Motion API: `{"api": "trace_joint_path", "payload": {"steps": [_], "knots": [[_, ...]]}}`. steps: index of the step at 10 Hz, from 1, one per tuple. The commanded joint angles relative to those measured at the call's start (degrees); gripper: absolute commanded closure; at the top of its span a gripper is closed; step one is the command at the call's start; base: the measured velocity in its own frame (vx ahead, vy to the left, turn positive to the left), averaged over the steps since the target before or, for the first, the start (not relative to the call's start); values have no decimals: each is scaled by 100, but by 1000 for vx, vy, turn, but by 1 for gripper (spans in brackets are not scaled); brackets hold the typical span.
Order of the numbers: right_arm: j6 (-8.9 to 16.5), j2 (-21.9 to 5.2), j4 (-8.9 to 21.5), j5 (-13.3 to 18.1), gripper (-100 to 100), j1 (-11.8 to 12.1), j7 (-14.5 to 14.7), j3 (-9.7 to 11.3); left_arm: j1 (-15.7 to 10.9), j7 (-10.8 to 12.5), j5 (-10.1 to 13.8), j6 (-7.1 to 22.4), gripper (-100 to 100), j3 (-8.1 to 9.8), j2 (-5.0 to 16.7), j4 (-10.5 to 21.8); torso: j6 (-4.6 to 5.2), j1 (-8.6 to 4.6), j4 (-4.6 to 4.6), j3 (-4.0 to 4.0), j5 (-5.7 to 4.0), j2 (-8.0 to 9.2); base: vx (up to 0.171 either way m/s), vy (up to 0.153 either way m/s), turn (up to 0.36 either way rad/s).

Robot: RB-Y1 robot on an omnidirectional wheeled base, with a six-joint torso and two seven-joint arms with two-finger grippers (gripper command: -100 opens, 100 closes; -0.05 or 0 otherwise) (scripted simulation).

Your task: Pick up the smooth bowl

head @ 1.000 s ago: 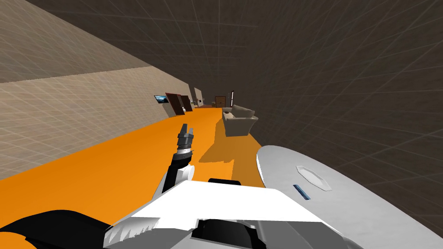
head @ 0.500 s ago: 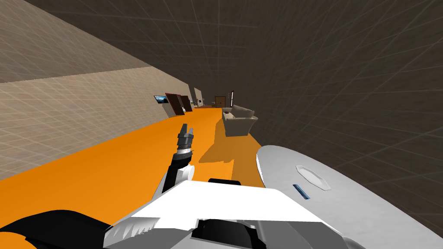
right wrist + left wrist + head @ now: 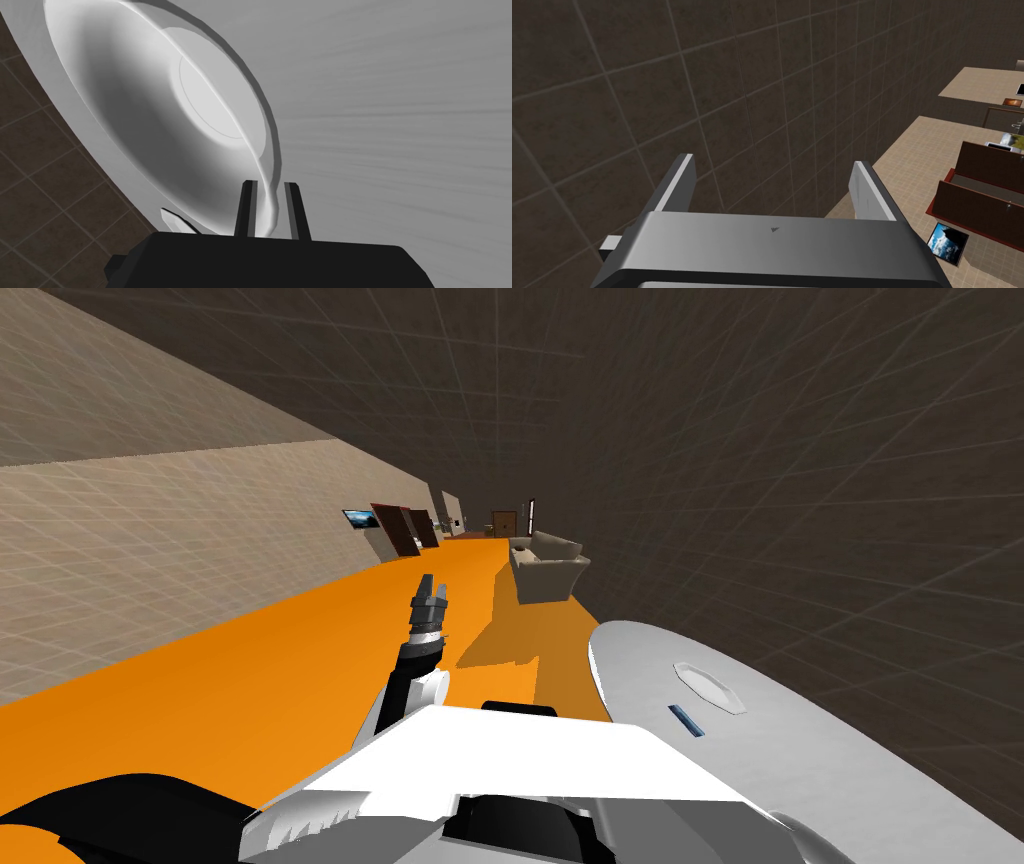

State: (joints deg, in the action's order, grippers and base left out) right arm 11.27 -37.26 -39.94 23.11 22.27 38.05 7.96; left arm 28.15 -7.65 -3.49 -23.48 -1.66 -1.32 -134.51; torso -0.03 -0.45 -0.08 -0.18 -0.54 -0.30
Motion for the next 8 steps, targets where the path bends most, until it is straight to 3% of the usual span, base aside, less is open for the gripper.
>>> {"api": "trace_joint_path", "payload": {"steps": [1,3,5,6,7,8], "knots": [[-54,-67,212,6,100,-286,-199,286,0,0,0,0,0,0,0,0,0,0,0,0,0,0,20,22,-241],[-54,-67,212,6,100,-389,-199,546,0,0,0,0,0,0,0,0,-2,-2,1,0,-18,-1,11,17,-73],[-82,-183,321,-85,100,-677,-364,1007,1,0,0,0,0,0,0,0,-1,-11,0,-2,-23,-5,19,20,-184],[-82,-183,321,-85,100,-677,-364,1033,0,0,0,0,0,0,0,0,-6,-11,0,-3,-32,-6,5,8,-10],[-110,-300,430,-176,100,-966,-530,1237,-1,0,0,0,0,0,0,0,-14,-16,3,-1,-44,-4,10,19,-238],[-110,-300,430,-176,100,-966,-530,1474,0,0,0,0,0,0,0,0,-11,-14,3,-2,-43,-8,15,24,-128]]}}
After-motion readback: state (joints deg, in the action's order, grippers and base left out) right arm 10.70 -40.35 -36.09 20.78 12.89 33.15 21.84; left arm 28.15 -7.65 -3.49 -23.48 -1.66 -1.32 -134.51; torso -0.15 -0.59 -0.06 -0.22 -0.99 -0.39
